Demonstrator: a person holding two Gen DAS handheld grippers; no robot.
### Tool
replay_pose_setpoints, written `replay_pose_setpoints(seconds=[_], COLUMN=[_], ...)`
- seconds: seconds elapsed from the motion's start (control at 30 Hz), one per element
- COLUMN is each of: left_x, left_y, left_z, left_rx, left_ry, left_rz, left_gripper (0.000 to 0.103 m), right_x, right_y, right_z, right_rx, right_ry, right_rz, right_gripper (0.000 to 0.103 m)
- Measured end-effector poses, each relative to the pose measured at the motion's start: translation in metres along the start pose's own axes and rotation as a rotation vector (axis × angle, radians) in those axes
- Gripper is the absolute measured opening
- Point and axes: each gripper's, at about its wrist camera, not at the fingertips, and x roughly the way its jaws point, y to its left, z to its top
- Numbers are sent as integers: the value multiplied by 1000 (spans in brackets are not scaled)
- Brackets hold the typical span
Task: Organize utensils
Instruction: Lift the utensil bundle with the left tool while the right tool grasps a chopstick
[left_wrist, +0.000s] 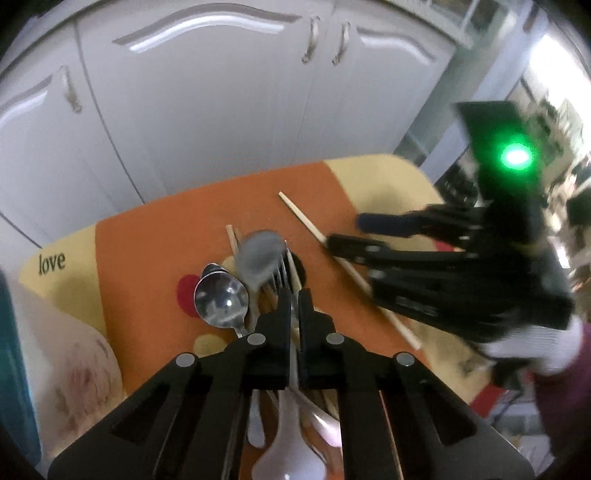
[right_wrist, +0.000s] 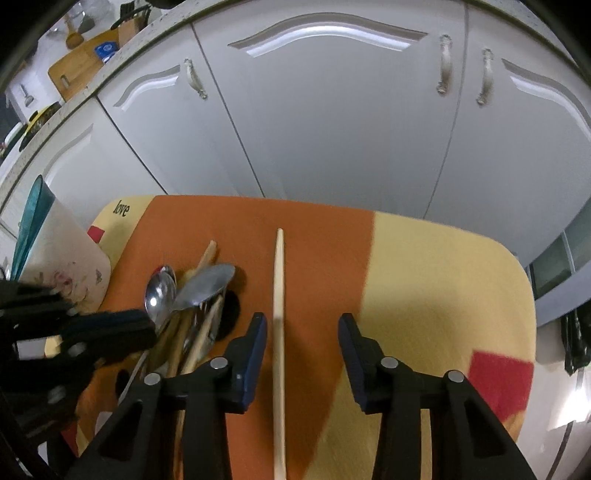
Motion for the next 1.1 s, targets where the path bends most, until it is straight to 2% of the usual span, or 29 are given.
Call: replay_pose_setpoints(seconds=[0.23,0.3,0.37,0.53,0.63,0.77,0.8,0.93,1.1], left_x=[0,0,2,18,32,49,51,51,31], left_y=[3,2,1,2,-1,0,1,4,13], left_z=[-9,-12,-12,0,5,10,9,11,1], left_rx=[-60,-50,-40,-37,-8,5,4,5,-48], left_ry=[1,-2,-2,1,17,40,43,29,-6], left_rz=[21,49,72,113,176,222,224,201,137], left_gripper=[2,3,5,18,19,19,18,4,3], right_x=[26,28,26,11,4,2,2,5,0], right_y=[11,15,14,4,0,-4,-6,-3,1], right_z=[20,21,19,0,-12,-14,-13,-10,-12], right_rx=[-40,-85,-97,-59,-47,-27,-20,-35,-49], right_ry=[28,10,11,13,27,33,36,33,8], right_rz=[-26,-68,-81,-61,-41,-17,-10,-5,21], right_gripper=[22,11,6,6,6,6,6,6,5])
